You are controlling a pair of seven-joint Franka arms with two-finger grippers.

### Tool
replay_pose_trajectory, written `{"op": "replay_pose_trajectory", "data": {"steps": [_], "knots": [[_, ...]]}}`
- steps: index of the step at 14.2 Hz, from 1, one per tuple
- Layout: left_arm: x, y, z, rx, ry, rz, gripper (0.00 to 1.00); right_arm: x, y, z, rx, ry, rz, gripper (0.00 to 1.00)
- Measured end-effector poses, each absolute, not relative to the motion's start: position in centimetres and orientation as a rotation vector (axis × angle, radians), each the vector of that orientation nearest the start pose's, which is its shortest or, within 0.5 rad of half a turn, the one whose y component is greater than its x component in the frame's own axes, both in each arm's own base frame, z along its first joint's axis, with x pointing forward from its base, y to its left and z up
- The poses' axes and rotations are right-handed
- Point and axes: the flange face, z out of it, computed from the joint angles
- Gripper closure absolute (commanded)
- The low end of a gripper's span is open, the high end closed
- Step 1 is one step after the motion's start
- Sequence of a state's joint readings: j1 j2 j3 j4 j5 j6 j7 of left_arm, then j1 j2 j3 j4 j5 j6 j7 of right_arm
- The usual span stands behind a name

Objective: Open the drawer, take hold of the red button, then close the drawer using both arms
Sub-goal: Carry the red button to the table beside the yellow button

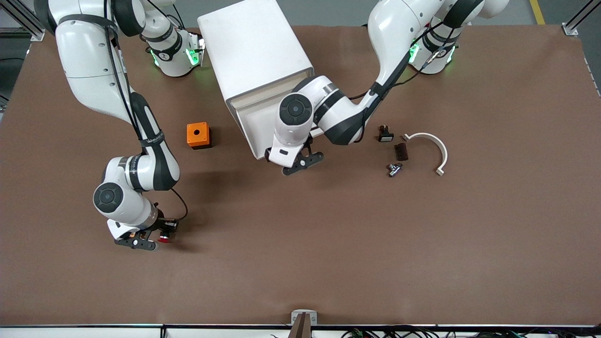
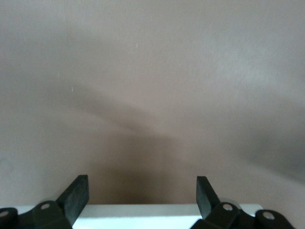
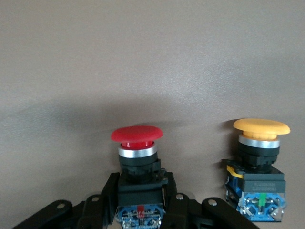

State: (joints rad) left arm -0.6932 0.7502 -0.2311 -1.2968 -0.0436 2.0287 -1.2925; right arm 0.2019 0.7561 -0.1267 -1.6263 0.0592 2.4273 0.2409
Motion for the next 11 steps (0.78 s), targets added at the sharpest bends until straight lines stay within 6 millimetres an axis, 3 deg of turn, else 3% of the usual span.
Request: {"op": "replay_pose_trajectory", "data": {"steps": [7,9,11], "knots": [[42.1,-59.7,29.9,-3.053,-0.844,0.458,0.01,70.4,6.8,20.3,-3.158,0.255,-0.123,0.00],[41.7,-59.9,29.7,-3.033,-0.896,0.539,0.01,70.7,7.0,22.0,-3.162,0.241,-0.081,0.00],[41.3,-60.0,29.6,-3.013,-0.941,0.617,0.01,70.6,6.8,25.8,-3.168,0.183,-0.020,0.00]]}}
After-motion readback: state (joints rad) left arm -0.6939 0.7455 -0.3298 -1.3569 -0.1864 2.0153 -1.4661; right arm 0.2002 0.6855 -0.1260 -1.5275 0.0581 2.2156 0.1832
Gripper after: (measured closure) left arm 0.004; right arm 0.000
